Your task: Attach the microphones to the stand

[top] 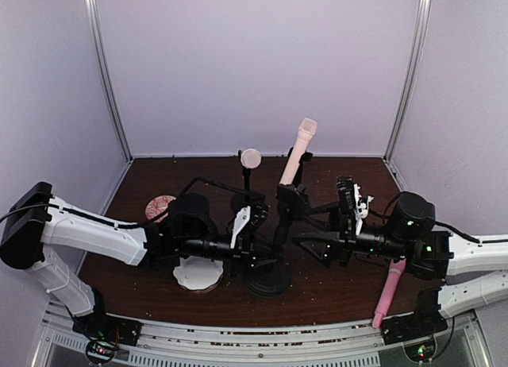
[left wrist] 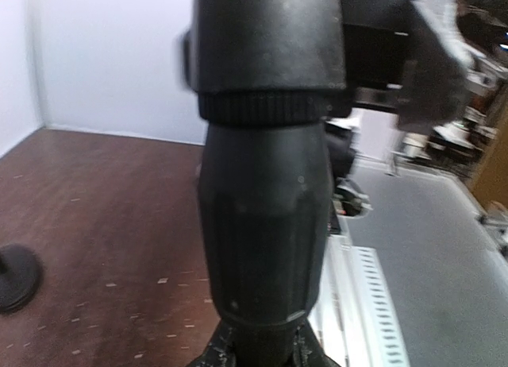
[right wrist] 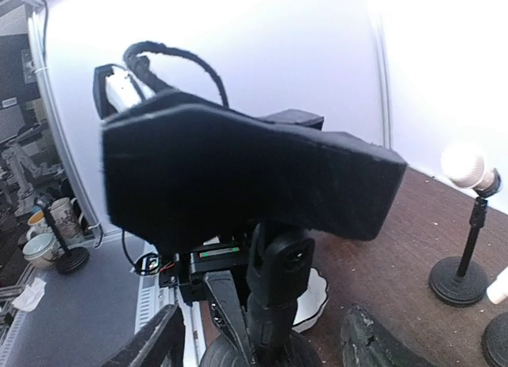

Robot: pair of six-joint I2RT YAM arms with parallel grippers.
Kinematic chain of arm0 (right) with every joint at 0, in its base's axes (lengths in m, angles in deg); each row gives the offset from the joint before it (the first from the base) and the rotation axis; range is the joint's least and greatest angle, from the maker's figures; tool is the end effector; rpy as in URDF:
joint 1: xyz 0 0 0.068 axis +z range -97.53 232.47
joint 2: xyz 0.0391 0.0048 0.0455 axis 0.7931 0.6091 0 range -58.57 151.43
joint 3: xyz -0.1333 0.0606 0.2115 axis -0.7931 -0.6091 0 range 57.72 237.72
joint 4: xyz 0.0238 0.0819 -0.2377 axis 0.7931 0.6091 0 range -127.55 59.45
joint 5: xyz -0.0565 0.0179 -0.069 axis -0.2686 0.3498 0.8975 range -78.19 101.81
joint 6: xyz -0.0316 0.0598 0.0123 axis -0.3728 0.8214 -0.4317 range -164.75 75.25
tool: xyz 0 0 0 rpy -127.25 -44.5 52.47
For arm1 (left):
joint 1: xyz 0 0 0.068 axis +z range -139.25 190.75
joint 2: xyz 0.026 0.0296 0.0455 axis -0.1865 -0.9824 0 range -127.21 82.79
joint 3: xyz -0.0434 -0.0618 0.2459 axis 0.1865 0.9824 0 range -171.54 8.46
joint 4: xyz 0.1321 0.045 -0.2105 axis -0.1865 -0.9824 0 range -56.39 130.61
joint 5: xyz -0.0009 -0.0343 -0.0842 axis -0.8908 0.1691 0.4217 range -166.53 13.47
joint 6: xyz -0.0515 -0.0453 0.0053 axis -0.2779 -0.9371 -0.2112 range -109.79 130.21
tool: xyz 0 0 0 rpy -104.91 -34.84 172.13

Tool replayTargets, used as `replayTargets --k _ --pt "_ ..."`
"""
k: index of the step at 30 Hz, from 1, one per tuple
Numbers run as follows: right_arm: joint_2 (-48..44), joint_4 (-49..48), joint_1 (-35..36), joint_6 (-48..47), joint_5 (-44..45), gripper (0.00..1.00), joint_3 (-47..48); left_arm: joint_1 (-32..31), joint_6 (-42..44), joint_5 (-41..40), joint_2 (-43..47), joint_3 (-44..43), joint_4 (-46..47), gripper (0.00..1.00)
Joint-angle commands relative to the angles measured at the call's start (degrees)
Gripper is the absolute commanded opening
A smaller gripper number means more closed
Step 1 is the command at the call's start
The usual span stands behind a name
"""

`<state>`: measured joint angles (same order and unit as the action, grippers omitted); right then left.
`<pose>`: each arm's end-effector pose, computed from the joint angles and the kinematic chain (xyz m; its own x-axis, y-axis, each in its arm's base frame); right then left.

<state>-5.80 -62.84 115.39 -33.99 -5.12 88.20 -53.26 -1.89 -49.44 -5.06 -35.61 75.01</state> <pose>0.0939 0.2190 0.2838 -0.1602 0.0790 -0.9839 -0.9713 0.1649 0.1714 0.1281 -0.3204 0.2215 -0.2788 0.1462 -0.9492 0.9600 0.0173 -0.2793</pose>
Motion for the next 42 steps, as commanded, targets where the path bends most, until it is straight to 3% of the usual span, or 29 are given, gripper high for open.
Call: replayTargets --k 1,8,15,22,29,31,33,36,40,42 --pt "-0.09 1.14 -1.03 -0.34 -9.12 0.67 0.05 -0.11 -1.9 17.11 -1.16 -3.97 7.41 0.0" --pt "4.36 -0.51 -1.08 1.01 -12.98 0.61 2.25 -0.24 -3.31 17.82 -1.97 -4.54 8.76 0.0" --pt "7.54 -4.9 -1.08 2.37 -16.05 0.46 2.34 -0.24 -2.33 17.04 -1.85 -5.04 5.13 0.0" --pt "5.61 -6.59 -1.07 1.63 -13.94 0.54 1.27 -0.24 -2.26 17.01 -2.1 -5.1 4.35 0.0" --pt "7.85 -5.73 -1.0 2.2 -13.23 0.3 1.95 -0.24 -2.14 14.43 -2.05 -5.24 4.21 0.0" --pt "8.29 -5.77 -0.99 3.01 -10.85 0.2 1.88 -0.24 -1.4 9.84 -1.28 -4.98 2.62 0.0" --pt "8.28 -4.32 -0.83 3.9 -3.97 0.01 2.06 -0.24 -0.47 0.06 -0.01 -4.33 0.97 0.0" --pt "7.11 1.34 0.93 8.0 16.51 0.0 2.48 -0.77 0.42 -16.95 2.46 -2.77 -1.88 0.0" --pt "7.6 3.26 2.92 16.46 31.68 0.0 2.92 -2.43 0.8 -37.68 4.02 -1.92 -5.39 0.0" --pt "8.93 4.12 4.87 18.44 36.95 0.0 4.19 -3.22 0.55 -43.72 4.03 -1.69 -5.71 0.0"
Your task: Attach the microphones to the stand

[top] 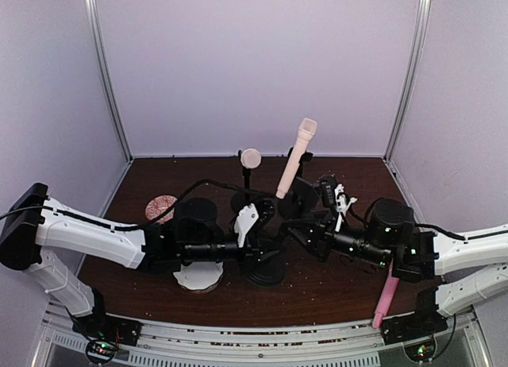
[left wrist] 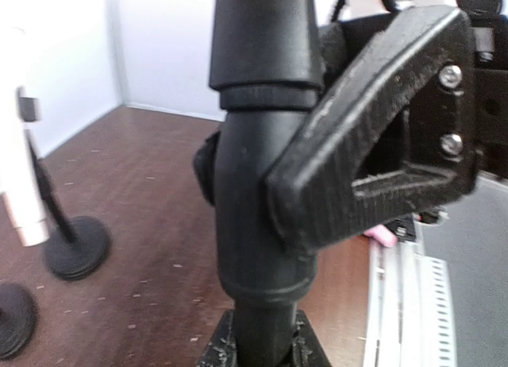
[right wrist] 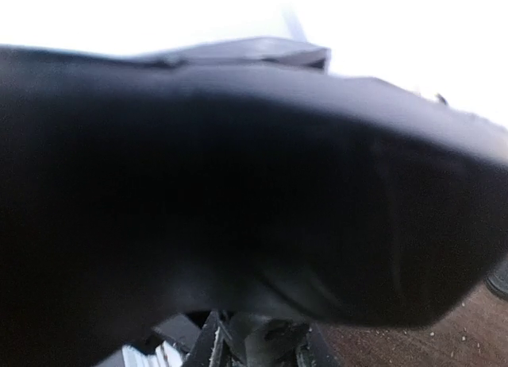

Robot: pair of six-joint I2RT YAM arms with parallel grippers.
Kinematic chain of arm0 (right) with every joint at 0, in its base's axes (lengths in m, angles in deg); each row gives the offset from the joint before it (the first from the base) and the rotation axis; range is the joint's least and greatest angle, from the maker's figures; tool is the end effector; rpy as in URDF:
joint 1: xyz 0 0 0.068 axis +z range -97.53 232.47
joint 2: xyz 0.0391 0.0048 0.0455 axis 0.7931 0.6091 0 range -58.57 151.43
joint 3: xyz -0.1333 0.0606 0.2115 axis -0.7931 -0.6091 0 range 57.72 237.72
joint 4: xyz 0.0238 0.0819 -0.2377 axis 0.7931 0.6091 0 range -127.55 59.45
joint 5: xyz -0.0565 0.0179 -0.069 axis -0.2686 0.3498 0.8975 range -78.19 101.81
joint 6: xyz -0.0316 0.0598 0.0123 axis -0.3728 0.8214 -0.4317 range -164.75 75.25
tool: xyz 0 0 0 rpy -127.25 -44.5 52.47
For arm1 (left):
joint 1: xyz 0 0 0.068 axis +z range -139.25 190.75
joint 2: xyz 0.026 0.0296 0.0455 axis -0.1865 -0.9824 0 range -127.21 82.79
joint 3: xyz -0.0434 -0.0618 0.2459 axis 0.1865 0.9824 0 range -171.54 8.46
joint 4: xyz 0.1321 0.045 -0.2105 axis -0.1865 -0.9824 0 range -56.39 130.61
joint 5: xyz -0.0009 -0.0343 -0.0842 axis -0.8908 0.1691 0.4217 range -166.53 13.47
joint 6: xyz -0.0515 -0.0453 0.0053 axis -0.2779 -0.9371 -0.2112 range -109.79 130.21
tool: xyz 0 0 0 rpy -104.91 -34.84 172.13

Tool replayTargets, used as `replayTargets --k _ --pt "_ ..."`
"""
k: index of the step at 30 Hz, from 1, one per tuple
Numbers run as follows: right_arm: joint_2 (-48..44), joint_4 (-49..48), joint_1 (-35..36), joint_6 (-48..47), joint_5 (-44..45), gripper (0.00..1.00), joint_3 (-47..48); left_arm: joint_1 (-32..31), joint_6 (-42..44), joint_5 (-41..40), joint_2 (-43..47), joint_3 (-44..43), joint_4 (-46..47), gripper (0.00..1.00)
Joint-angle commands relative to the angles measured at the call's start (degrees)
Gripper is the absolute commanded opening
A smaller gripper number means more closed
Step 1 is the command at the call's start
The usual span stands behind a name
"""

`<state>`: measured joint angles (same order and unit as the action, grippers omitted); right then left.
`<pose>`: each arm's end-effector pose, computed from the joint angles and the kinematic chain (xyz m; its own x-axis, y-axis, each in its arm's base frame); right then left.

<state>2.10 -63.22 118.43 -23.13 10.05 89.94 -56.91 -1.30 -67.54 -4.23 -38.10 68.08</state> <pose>0.1059 0.2415 0.2640 -0.3592 0.0987 -0.9280 -0.8529 0.3689 0.3694 0.1255 -0.3279 0.2250 -0.2775 0.1570 -0.9478 0.9349 0.2714 -0.2288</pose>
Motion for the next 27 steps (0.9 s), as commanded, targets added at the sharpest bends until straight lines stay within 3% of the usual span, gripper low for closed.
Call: replayTargets --k 1,4,5,9,13,17,21,24,27 --pt "2.01 4.48 2.82 8.02 24.1 0.0 3.17 0.17 -0.63 -27.78 2.93 0.86 1.27 0.0" --pt "4.94 3.1 4.25 7.41 23.66 0.04 5.21 -0.08 -2.81 -28.58 1.32 0.82 3.21 0.0" --pt "5.58 1.89 4.35 7.14 22.58 0.15 5.61 -0.1 -2.86 -27.13 0.66 0.53 3.7 0.0" --pt "3.87 1.43 4.26 3.88 19.17 0.41 5.59 -0.11 -3.01 -25.16 0.31 0.95 5.01 0.0" --pt "-2.45 3.69 3.9 -2.59 16.69 0.59 2.92 1.3 -2.26 -18.81 2.13 4.02 9.08 0.0" --pt "-9.38 5.56 2.6 -5.63 16.39 0.56 -1.87 4.24 -2.05 -0.35 2.4 5.32 13.48 0.0" --pt "-14.51 1.34 -0.9 -11.72 -0.76 0.58 -7.14 4.38 -1.79 16.41 0.34 3.38 14.7 0.0" --pt "-14.31 0.91 -1.24 -14.8 -9.6 0.61 -7.51 4.38 -4.85 22.63 -1.76 3.08 19.98 0.0" --pt "-12.72 -0.3 -1.26 -14.45 -12.39 0.63 -7.14 4.29 -7.39 28.05 -4.18 1.36 23.1 0.0"
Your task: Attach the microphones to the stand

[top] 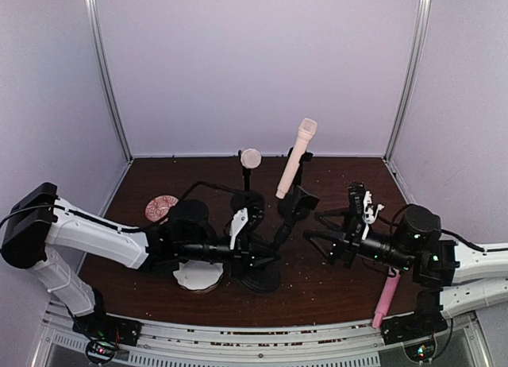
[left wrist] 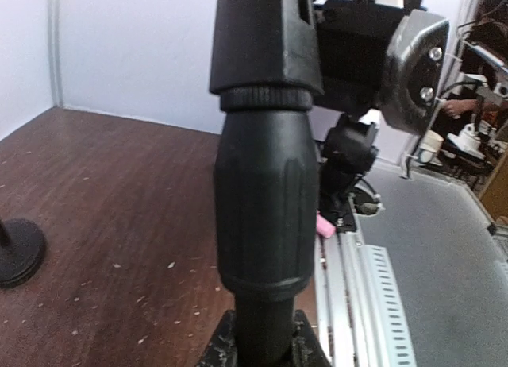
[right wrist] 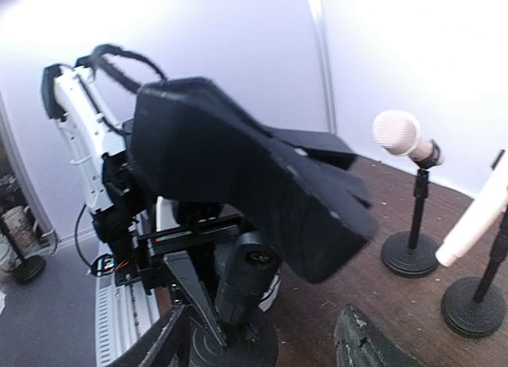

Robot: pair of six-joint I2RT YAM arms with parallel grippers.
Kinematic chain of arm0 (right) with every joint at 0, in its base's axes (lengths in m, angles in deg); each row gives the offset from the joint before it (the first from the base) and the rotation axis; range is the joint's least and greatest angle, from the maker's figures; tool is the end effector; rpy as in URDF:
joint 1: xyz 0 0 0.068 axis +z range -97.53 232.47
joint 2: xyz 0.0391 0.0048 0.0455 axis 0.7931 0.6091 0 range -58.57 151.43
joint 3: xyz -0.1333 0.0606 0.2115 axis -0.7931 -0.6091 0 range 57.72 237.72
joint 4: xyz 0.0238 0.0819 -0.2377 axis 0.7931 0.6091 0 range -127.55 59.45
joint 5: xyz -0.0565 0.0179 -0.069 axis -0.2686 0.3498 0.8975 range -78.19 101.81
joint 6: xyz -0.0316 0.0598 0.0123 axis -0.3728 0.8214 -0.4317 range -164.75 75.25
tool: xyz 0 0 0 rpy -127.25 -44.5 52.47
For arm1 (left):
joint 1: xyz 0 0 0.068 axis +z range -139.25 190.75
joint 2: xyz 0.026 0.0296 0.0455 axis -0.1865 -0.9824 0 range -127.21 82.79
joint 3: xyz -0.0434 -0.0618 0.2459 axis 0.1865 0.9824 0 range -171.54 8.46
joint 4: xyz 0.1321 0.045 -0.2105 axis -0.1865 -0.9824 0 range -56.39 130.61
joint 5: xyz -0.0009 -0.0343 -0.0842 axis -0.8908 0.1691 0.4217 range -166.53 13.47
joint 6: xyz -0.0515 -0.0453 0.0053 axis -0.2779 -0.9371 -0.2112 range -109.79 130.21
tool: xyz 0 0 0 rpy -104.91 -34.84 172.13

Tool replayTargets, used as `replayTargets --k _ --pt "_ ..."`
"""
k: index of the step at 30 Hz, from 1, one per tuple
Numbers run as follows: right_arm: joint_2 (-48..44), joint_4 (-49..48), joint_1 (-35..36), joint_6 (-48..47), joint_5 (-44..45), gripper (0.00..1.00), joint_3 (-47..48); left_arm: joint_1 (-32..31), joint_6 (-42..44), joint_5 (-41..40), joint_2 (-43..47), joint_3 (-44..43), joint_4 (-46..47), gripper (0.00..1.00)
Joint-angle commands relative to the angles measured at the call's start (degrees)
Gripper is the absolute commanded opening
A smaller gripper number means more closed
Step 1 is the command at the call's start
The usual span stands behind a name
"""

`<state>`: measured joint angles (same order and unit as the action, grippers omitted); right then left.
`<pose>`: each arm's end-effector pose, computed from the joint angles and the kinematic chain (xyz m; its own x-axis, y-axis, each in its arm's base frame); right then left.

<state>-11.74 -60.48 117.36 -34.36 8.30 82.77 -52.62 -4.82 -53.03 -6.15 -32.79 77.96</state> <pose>0.0907 0.2014 0.2653 -0.1592 0.0845 -0.9836 -0.9160 0.3589 0.1791 0.1333 -0.3150 0.2052 -0.3358 0.1394 -0.9315 0.9407 0.0999 -0.3242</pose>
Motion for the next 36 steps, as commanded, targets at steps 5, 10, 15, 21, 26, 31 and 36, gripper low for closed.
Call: replayTargets --k 5,10,15,21,26,31,36 --pt "4.59 -7.32 -0.12 -1.54 -12.07 0.62 0.78 -0.47 -6.82 16.6 -4.53 -5.43 16.12 0.0" --pt "7.62 -9.7 -0.19 -1.11 -13.8 0.51 2.19 -0.77 -7.03 17.05 -4.67 -6.19 15.28 0.0" --pt "9.58 -11.09 -0.19 -0.2 -15.28 0.3 2.68 -0.79 -6.45 15.76 -4.39 -6.29 13.8 0.0" --pt "9.19 -12.88 -0.17 0.91 -13.67 0.13 1.86 -0.79 -4.99 11.81 -3.91 -6.34 10.81 0.0" --pt "10.74 -9.37 2.34 3.42 4.45 0.0 2.97 -2.72 -1.41 -10.5 -1.55 -5.83 3.34 0.0" --pt "12.02 -7.54 5.06 3.02 16.75 0.0 3.97 -3.68 -2.41 -21.07 -2.2 -6.02 2.12 0.04" --pt "10.36 -8.13 5.02 0.75 22.47 0.0 2.88 -3.78 -1.87 -25.57 0.08 -2.33 3.81 0.62"
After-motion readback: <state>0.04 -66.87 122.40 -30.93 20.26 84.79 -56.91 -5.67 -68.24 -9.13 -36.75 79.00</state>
